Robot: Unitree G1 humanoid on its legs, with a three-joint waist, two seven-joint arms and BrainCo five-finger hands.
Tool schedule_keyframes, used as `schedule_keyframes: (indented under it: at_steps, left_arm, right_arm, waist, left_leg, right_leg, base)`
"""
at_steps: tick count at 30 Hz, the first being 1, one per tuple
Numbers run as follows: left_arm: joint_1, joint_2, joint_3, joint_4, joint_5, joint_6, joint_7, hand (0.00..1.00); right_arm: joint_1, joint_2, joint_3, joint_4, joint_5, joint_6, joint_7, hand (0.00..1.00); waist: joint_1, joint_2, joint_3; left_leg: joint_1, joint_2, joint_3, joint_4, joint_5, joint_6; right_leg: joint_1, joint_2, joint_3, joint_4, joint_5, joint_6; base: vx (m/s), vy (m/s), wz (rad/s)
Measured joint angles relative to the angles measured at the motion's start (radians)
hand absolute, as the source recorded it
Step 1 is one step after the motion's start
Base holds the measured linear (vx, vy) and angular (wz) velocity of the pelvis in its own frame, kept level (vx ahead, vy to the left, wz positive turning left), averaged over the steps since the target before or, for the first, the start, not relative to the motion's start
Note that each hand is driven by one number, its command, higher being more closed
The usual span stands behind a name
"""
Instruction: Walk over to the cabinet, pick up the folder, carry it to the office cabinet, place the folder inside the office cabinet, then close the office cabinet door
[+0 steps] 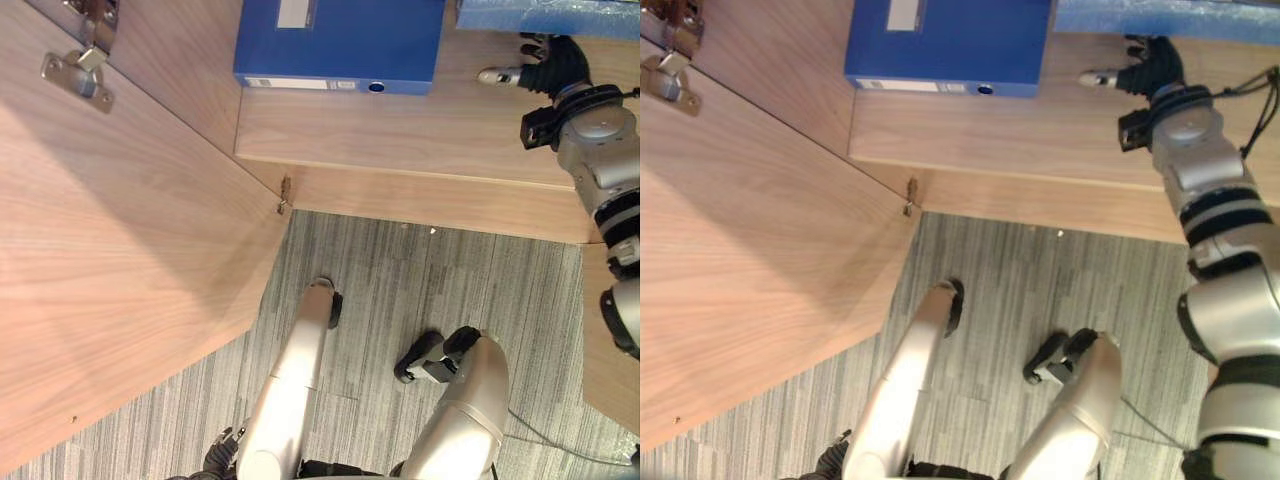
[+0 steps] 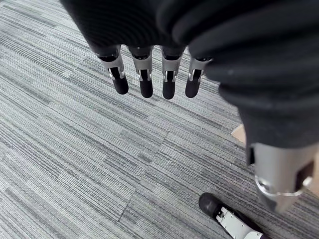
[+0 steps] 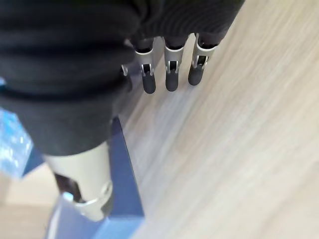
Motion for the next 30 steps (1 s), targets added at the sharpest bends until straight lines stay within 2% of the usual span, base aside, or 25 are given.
schedule_keyframes:
  at_steps: [1,5,9,15,20,23,24,26,28,30]
  left_arm:
    - [0.004,0.005,0.0,-0.007,0.005,0.0,-0.01,0.0]
    - [0.006,0.009,0.0,-0.018,0.015,-0.002,-0.033,0.0]
    - [0.006,0.013,0.005,-0.018,0.028,-0.013,-0.039,0.0]
    - [0.006,0.012,0.032,-0.004,0.028,-0.022,-0.041,0.0]
    - [0.005,0.017,0.045,0.011,0.028,-0.023,-0.057,0.0]
    - [0.003,0.025,0.045,0.027,0.028,-0.022,-0.059,0.0]
    - [0.002,0.032,0.045,0.034,0.028,-0.02,-0.062,0.0]
    - [0.001,0.037,0.043,0.046,0.028,-0.02,-0.063,0.0]
    - [-0.003,0.049,0.034,0.058,0.028,-0.018,-0.064,0.0]
    - [-0.015,0.062,0.015,0.063,0.028,-0.017,-0.064,0.0]
  right_arm:
    - [0.004,-0.026,0.02,-0.04,-0.046,0.004,0.033,0.0]
    - [0.05,-0.071,0.037,-0.15,-0.169,-0.013,0.092,0.0]
    - [0.141,-0.082,0.032,-0.25,-0.223,-0.036,0.125,0.0]
    - [0.305,-0.058,-0.024,-0.318,-0.262,-0.073,0.138,0.0]
    - [0.374,-0.011,-0.053,-0.315,-0.336,-0.074,0.171,0.0]
    - [0.423,0.056,-0.05,-0.31,-0.408,-0.074,0.181,0.0]
    - [0.452,0.093,-0.049,-0.293,-0.443,-0.074,0.186,0.0]
    - [0.49,0.155,-0.048,-0.251,-0.489,-0.07,0.205,0.0]
    - [0.555,0.276,-0.027,-0.145,-0.536,-0.057,0.246,0.0]
    - [0.64,0.382,-0.007,-0.008,-0.581,-0.02,0.278,0.0]
  waist:
    - [-0.002,-0.005,0.003]
    - [-0.005,-0.017,0.009]
    - [-0.007,-0.034,0.013]
    - [-0.006,-0.056,0.004]
    - [-0.007,-0.078,-0.004]
    - [-0.008,-0.092,-0.012]
    - [-0.008,-0.106,-0.019]
    - [-0.008,-0.114,-0.025]
    - [-0.002,-0.122,-0.031]
    - [0.005,-0.123,-0.032]
  left_leg:
    - [0.001,0.001,0.0,-0.004,0.0,0.0]
    - [0.009,0.022,0.008,-0.011,0.0,0.0]
    - [0.048,0.038,0.016,-0.038,0.0,0.0]
    - [0.111,0.067,0.018,-0.101,0.009,-0.004]
    - [0.169,0.077,0.027,-0.152,0.015,-0.001]
    - [0.223,0.101,0.03,-0.211,0.024,0.001]
    - [0.262,0.104,0.038,-0.25,0.033,0.004]
    - [0.333,0.11,0.044,-0.316,0.05,0.007]
    - [0.463,0.133,0.059,-0.464,0.097,0.009]
    - [0.552,0.142,0.064,-0.583,0.144,0.009]
  right_leg:
    - [0.0,0.002,-0.001,-0.004,0.0,0.0]
    - [0.006,0.017,-0.003,-0.021,0.005,-0.008]
    - [0.035,0.031,-0.003,-0.047,0.012,-0.012]
    - [0.097,0.064,-0.028,-0.125,0.038,-0.017]
    - [0.146,0.077,-0.033,-0.18,0.056,-0.011]
    - [0.206,0.104,-0.058,-0.263,0.091,-0.021]
    - [0.237,0.109,-0.06,-0.3,0.104,-0.019]
    - [0.307,0.122,-0.075,-0.374,0.133,-0.018]
    - [0.43,0.167,-0.101,-0.539,0.204,-0.017]
    - [0.514,0.197,-0.121,-0.663,0.255,-0.018]
  base:
    - [0.1,-0.026,-0.02]
    - [0.12,-0.027,-0.1]
    - [0.11,-0.029,-0.11]
    - [0.08,-0.016,-0.1]
    - [0.08,0.0,-0.08]
    - [0.08,0.028,-0.2]
    - [0.1,0.019,-0.13]
    - [0.11,0.018,-0.16]
    - [0.12,0.007,-0.29]
    - [0.1,-0.006,-0.17]
